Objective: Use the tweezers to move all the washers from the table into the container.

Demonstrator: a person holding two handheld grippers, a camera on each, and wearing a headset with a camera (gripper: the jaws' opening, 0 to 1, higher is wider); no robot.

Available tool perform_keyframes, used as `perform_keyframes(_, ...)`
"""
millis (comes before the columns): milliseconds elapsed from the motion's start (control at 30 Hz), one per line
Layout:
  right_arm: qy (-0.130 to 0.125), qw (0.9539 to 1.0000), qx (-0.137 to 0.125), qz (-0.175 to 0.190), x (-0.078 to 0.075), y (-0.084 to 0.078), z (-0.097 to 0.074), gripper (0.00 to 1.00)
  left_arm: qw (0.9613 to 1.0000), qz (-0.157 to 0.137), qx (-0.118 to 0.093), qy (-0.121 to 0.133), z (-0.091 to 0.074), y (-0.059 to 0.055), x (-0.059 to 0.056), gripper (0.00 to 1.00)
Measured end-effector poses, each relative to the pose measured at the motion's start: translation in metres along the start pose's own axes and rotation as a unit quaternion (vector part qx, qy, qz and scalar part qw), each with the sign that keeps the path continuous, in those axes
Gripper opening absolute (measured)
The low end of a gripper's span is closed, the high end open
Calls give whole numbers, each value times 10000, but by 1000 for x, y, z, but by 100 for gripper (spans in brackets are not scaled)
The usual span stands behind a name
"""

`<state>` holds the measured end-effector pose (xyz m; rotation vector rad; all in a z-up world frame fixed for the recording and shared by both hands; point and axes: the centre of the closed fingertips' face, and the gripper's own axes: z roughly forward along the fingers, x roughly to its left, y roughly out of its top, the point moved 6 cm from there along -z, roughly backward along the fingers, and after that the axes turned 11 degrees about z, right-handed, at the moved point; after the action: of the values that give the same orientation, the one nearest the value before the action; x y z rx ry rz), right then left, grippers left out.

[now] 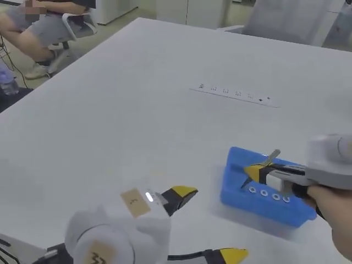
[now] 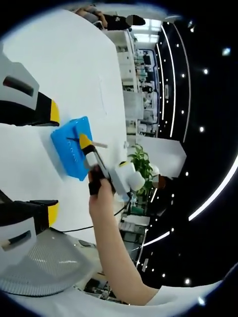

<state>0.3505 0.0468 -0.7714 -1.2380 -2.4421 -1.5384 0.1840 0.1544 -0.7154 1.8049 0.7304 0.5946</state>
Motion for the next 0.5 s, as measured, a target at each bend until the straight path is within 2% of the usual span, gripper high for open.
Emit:
perform_keyframes(167, 135, 9976, 80, -680, 3, -2, 2, 3, 9996, -184, -115, -205, 1, 7, 1, 50)
perform_keyframes(300, 176, 9915, 119, -1285, 7, -2, 1, 4, 9995, -183, -114, -235, 1, 13, 10, 42)
perform_keyframes(433, 180, 9870, 21, -1596, 12, 3, -11, 4, 9984, -311, -171, -445, 2, 24, 19, 36)
perform_keyframes(500, 257, 9840, -86, -1761, 18, 6, -22, 4, 9976, -312, -294, -551, 1, 31, 23, 29)
